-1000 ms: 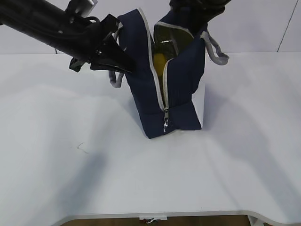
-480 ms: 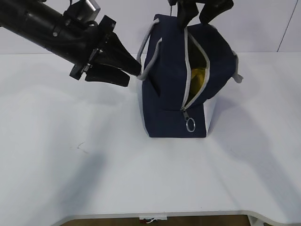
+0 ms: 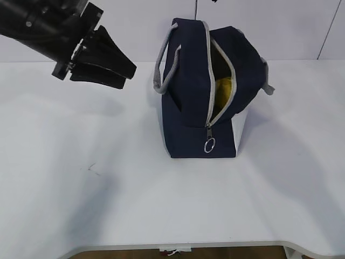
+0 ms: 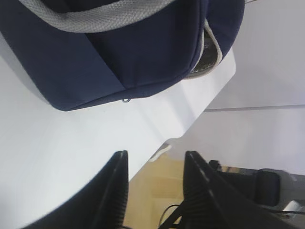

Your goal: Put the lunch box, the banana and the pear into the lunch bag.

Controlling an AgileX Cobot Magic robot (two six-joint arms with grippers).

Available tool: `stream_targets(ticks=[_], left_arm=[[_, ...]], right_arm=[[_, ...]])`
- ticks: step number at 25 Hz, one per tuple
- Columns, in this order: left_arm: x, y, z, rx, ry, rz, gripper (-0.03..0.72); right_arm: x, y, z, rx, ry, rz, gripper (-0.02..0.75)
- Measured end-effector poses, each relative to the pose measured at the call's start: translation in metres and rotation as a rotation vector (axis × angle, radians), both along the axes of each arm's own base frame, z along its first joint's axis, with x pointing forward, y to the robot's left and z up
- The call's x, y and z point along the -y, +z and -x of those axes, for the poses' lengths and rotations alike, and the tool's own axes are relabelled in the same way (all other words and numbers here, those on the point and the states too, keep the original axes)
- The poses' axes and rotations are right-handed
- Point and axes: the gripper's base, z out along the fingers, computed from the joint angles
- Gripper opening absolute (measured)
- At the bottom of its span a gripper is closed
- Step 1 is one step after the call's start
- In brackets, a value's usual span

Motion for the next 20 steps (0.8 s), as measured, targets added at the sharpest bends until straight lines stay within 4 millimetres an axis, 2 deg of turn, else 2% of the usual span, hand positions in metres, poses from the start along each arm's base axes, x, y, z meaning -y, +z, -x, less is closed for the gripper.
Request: stream_targets(ticks=[3, 8, 12, 16, 20], left_arm=[[-0.008, 0.009, 0.009, 0.019, 0.003, -0.108, 0.256], [-0.031, 0.019, 0.025, 0.068, 0.033, -0.408, 0.249], [-0.038, 0.033, 0.034, 0.114, 0.053, -0.456, 0.248], [-0.040, 0.045, 0.042, 0.143, 0.059, -0.452, 0.244], [-0.040, 0.050, 0.046, 0.156, 0.060, -0.449, 0.244]], right_arm=[[0.005, 0.008, 0.018, -0.006, 0.005, -0.012, 0.488], [0.011, 0.012, 0.046, -0.046, 0.025, -0.057, 0.489], [0.010, 0.011, 0.064, -0.015, 0.039, -0.122, 0.489], [0.008, -0.007, 0.076, 0.072, 0.066, -0.136, 0.488], [0.009, -0.044, 0.094, 0.167, 0.124, -0.122, 0.488]])
